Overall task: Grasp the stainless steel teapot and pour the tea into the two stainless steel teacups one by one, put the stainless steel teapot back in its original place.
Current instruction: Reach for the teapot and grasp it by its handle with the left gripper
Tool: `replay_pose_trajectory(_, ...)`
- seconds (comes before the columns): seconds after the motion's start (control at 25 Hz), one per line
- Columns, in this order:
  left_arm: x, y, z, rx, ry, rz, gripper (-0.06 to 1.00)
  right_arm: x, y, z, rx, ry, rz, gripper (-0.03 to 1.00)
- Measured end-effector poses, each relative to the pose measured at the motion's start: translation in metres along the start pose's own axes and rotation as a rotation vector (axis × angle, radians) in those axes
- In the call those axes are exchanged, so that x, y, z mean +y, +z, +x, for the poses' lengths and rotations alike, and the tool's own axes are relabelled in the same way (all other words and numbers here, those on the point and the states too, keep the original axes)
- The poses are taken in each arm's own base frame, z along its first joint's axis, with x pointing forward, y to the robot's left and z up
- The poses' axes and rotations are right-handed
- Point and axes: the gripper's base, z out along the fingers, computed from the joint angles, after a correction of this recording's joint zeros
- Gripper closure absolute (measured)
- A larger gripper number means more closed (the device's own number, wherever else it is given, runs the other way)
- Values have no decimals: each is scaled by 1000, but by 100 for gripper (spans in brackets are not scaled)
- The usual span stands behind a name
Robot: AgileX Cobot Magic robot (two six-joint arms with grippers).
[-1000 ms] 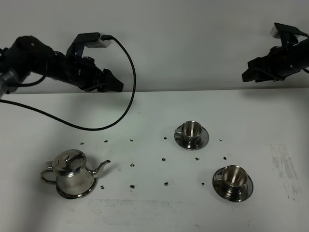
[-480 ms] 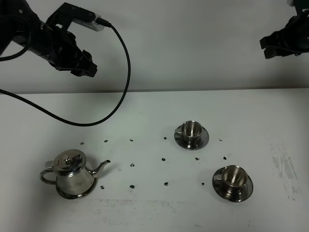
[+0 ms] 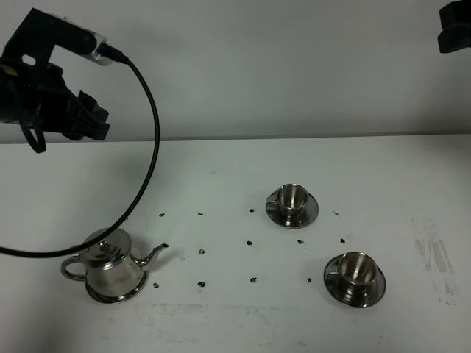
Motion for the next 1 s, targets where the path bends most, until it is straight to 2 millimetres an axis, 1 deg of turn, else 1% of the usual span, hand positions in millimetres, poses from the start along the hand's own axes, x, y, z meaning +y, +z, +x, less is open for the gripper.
replay_pose_trajectory(0.08, -3, -9, 6, -13, 4, -13, 41, 9, -26, 13, -56, -3, 16, 55)
replay_pose_trajectory(0.12, -5, -11, 10, -13, 4, -17, 41, 13, -36, 23, -73, -4, 22, 55)
replay_pose_trajectory(0.16, -6, -13, 12, -14, 4, -19, 41, 15, -42, 32, -85, -1, 27, 55)
replay_pose_trajectory(0.2, -7, -15, 14, -16, 4, -21, 41, 20, -53, 41, -116, -2, 34, 55)
replay_pose_trajectory(0.36, -11, -18, 23, 3, 1, -15, 41, 34, -78, 83, -170, 9, 39, 55)
replay_pose_trajectory(0.44, -13, -14, 32, 20, -5, -12, 41, 39, -84, 106, -177, 16, 38, 55)
replay_pose_trajectory(0.56, -14, -8, 42, 14, -12, -35, 41, 50, -98, 139, -199, 31, 17, 55)
replay_pose_trajectory(0.6, -14, -7, 44, 7, -13, -45, 41, 55, -106, 150, -219, 34, 8, 55)
replay_pose_trajectory(0.88, -12, -7, 43, -14, 9, -65, 41, 85, -155, 227, -341, -3, -11, 55)
replay_pose_trajectory(1.0, -13, -8, 43, -17, 15, -67, 41, 95, -169, 263, -368, -33, -13, 55)
